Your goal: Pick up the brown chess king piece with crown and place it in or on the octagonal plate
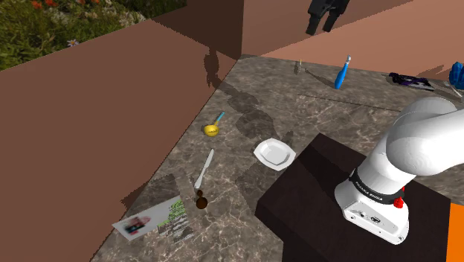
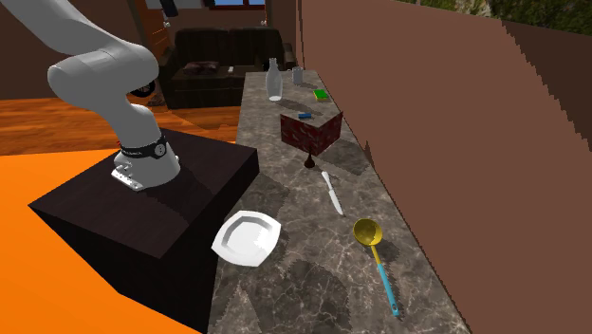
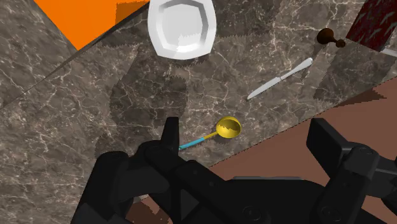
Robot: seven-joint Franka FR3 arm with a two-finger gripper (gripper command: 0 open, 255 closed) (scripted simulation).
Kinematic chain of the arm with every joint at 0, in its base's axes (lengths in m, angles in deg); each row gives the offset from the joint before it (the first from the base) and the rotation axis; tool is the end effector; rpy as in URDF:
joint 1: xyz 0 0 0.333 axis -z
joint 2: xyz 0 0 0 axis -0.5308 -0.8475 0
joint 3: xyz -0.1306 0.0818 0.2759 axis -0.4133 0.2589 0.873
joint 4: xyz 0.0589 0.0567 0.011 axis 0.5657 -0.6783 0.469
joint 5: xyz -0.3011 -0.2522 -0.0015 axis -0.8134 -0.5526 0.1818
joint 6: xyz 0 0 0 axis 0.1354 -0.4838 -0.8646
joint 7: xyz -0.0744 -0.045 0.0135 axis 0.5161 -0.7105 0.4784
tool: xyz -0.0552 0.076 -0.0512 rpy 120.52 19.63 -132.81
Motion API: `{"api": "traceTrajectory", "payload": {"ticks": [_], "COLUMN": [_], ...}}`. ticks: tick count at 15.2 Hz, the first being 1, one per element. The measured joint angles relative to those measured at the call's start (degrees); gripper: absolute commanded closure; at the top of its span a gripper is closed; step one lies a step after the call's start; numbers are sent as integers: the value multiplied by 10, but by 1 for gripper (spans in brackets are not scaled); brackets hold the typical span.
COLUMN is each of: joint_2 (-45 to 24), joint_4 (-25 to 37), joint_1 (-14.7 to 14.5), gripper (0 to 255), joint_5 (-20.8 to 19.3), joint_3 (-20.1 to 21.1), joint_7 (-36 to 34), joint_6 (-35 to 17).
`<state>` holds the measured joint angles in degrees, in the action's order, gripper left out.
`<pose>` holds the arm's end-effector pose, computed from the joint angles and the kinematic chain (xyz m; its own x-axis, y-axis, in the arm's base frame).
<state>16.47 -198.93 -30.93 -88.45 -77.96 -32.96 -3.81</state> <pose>0.3031 -0.0326 0.6391 0.9906 -0.0795 0.1115 -0.0713 -0.9946 -0.0754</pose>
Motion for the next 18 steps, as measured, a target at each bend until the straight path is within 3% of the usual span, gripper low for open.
{"api": "traceTrajectory", "payload": {"ticks": [5,12,18], "joint_2": [-1,-21,-77], "joint_4": [-47,-136,-186], "joint_1": [-11,-40,-66], "gripper": [0,0,0], "joint_5": [12,40,61], "joint_3": [25,80,131], "joint_7": [-15,-47,-75], "joint_6": [-50,-163,-272]}}
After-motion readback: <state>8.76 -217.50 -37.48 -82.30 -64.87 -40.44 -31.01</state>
